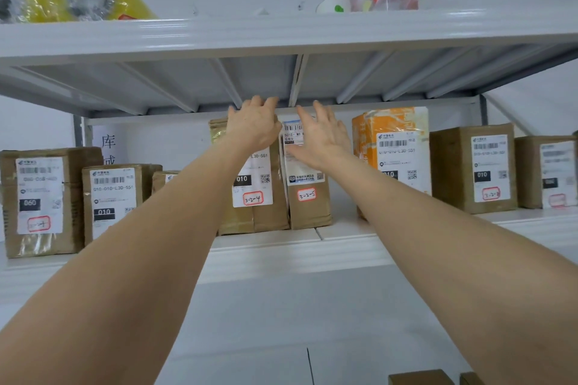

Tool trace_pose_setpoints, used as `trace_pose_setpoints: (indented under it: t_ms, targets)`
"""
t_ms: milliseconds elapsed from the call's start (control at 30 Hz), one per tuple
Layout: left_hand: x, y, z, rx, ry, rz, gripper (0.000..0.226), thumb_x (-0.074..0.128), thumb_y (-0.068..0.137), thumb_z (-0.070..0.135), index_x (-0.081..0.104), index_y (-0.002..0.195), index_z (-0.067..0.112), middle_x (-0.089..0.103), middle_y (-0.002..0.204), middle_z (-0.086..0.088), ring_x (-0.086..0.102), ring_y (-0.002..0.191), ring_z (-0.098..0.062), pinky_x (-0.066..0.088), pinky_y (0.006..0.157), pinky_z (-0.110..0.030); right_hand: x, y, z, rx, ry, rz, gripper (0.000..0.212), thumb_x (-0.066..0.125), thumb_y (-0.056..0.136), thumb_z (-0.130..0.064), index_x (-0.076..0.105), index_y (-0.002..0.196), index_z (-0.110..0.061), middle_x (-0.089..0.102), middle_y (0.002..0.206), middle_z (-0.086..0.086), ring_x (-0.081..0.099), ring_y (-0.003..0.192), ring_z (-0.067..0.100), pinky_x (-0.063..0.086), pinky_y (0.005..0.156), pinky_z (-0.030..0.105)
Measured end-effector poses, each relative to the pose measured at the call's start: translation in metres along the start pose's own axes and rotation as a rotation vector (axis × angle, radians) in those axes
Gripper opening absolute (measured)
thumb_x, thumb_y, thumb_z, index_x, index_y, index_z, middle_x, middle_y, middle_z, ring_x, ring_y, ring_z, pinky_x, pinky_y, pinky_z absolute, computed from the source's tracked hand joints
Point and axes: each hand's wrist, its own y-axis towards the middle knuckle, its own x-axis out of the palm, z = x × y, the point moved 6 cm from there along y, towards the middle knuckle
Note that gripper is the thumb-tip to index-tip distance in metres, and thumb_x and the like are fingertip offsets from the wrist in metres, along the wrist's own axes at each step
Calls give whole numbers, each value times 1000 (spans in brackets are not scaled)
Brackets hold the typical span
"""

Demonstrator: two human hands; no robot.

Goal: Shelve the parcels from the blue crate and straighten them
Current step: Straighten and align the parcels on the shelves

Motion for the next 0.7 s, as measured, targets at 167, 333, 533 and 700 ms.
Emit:
trace_pose_setpoints:
  t_ms: [167,333,533,700]
  targets:
    - [-16,-1,60,100,-61,141,53,42,94,23,31,145,14,40,141,-12,39,129,-31,38,99,-44,-31,-12,38,-44,-42,83,74,55,93,-41,17,153,-24,6,162,8,3,149,29,13,119,46]
    - [-14,-1,144,138,-120,132,57,48,93,27,29,146,14,39,144,-9,37,131,-28,40,97,-43,-70,-27,113,-10,-76,132,74,54,93,-40,14,154,-25,1,162,9,-2,149,30,7,120,45]
    - [-5,6,218,158,-53,57,84,63,84,38,17,150,14,30,151,-8,22,143,-25,21,116,-41,-81,-39,200,132,-16,22,95,66,85,-46,2,154,-28,-7,162,10,-5,149,29,9,120,45]
    - [7,20,242,152,57,-33,93,63,84,42,6,152,15,20,157,-7,9,147,-24,10,119,-47,-59,-46,224,208,173,-90,88,58,90,-41,2,154,-19,7,161,11,15,146,32,29,113,47]
